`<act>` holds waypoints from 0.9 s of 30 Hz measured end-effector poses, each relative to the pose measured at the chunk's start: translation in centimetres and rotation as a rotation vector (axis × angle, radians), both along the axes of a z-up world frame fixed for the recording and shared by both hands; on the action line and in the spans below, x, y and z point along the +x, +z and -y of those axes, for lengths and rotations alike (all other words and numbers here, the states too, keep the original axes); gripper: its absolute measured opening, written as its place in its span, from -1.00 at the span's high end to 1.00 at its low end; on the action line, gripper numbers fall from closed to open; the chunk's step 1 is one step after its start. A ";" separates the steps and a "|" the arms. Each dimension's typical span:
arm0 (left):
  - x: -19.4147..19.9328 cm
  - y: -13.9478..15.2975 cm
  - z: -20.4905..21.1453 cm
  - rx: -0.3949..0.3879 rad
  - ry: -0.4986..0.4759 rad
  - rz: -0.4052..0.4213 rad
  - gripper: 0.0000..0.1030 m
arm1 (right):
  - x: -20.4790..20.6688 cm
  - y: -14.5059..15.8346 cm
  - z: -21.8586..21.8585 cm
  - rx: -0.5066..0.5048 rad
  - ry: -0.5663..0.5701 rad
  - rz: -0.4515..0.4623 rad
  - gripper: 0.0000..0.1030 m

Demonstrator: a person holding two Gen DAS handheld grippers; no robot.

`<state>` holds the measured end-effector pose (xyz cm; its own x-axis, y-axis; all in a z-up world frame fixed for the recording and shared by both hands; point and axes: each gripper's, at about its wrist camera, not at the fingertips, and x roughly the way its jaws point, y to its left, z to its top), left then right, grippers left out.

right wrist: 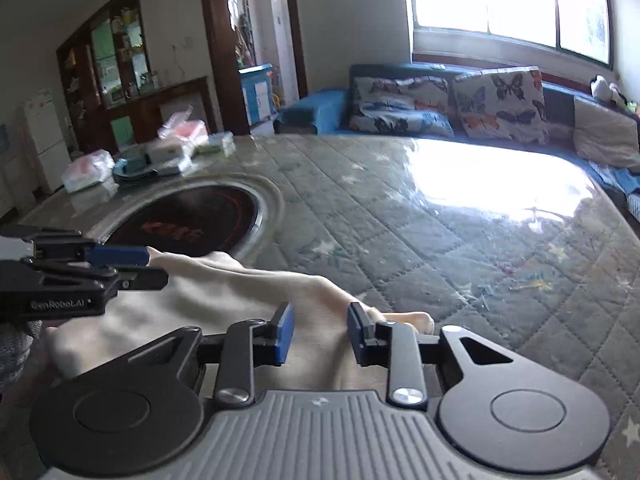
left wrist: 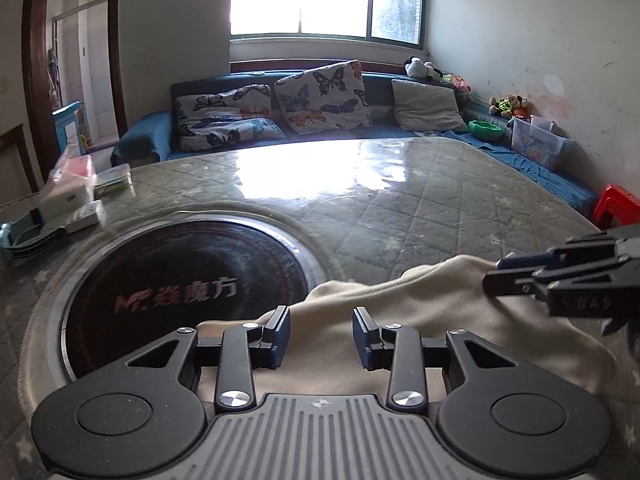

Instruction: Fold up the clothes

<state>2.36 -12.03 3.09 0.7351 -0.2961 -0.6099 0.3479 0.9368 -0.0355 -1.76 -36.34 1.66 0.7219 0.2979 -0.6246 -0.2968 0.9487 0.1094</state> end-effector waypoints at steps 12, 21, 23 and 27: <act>1.3 -0.8 0.7 0.013 0.000 0.005 0.27 | 0.1 -1.6 0.9 -0.022 -0.048 -0.013 0.58; -1.3 0.9 -5.4 -0.014 0.125 0.017 -0.08 | -2.5 1.0 -2.2 -0.097 0.059 0.055 0.55; -2.0 1.1 -6.9 -0.013 0.160 0.014 -0.14 | -3.5 1.3 -3.9 -0.111 0.120 0.068 0.48; -3.0 0.8 -9.6 -0.022 0.228 -0.009 -0.27 | -5.3 2.0 -7.4 -0.135 0.249 0.090 0.35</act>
<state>-0.64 -2.42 3.91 0.7791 -0.1359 -0.6119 0.1266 0.9902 -0.0587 -7.05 -28.96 3.61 0.6913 0.3913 -0.6074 -0.5251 0.8495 -0.0504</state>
